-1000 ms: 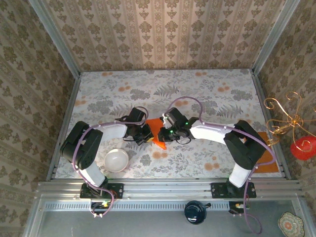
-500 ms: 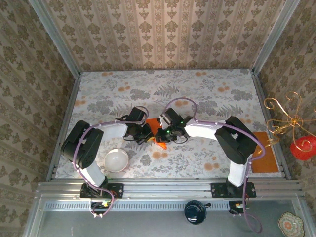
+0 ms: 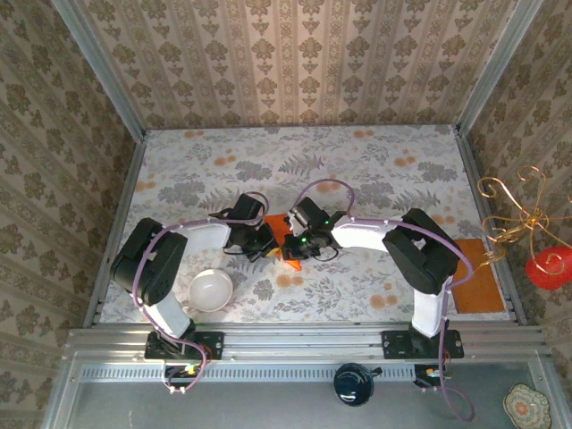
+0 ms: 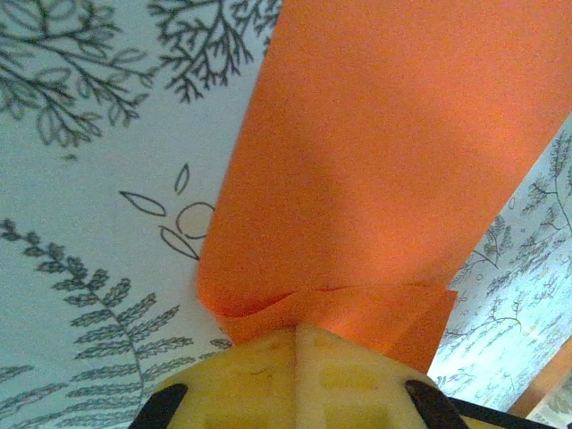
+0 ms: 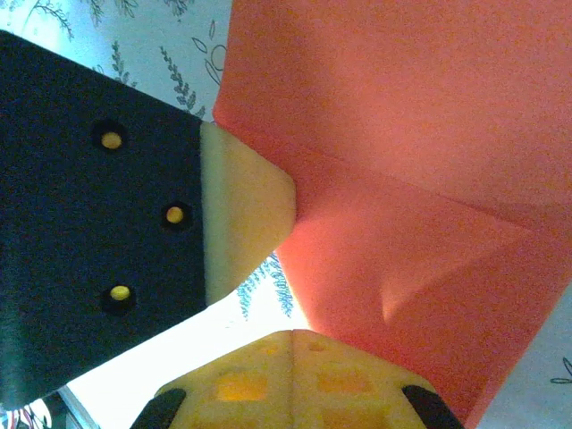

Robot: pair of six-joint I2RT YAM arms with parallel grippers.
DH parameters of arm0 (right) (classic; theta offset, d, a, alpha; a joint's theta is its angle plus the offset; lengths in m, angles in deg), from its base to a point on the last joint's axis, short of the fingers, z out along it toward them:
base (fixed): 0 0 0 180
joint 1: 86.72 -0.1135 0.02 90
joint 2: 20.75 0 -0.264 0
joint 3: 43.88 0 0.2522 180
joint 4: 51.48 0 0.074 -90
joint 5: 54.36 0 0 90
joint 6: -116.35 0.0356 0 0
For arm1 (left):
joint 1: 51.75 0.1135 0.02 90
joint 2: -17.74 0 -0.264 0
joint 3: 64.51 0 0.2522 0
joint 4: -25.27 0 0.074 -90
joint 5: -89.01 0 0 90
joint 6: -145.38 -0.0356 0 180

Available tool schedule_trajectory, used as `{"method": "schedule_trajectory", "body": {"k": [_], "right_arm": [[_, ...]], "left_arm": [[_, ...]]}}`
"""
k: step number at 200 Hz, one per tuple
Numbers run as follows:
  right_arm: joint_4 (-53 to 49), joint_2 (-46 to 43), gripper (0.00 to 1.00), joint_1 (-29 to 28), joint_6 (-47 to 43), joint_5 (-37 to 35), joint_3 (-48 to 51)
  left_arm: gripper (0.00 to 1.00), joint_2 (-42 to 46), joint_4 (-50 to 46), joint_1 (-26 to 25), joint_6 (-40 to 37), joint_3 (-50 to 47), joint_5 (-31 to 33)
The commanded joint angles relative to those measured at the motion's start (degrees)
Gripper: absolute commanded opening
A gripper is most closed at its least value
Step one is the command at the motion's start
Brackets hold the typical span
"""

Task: Fold a paper plane with a square sheet of paper (pick it up from the middle)
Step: Third fold the triangle at the center of the table.

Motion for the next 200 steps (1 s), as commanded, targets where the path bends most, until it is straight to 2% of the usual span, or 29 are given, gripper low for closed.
{"method": "schedule_trajectory", "body": {"k": [1,112,200], "right_arm": [[-3.7,1.6,0.03,-0.1,-0.8,-0.8,-0.6],[-7.1,2.6,0.03,0.7,-3.0,-1.6,-0.3],[-11.0,-2.6,0.05,1.5,-5.3,-0.9,4.1]], "left_arm": [[0.06,-3.2,-5.8,0.7,-1.4,-1.3,4.3],[0.05,-4.5,-6.9,1.7,-2.0,-1.3,4.7],[0.05,-5.6,-7.1,2.3,-2.6,-1.6,5.0]]}}
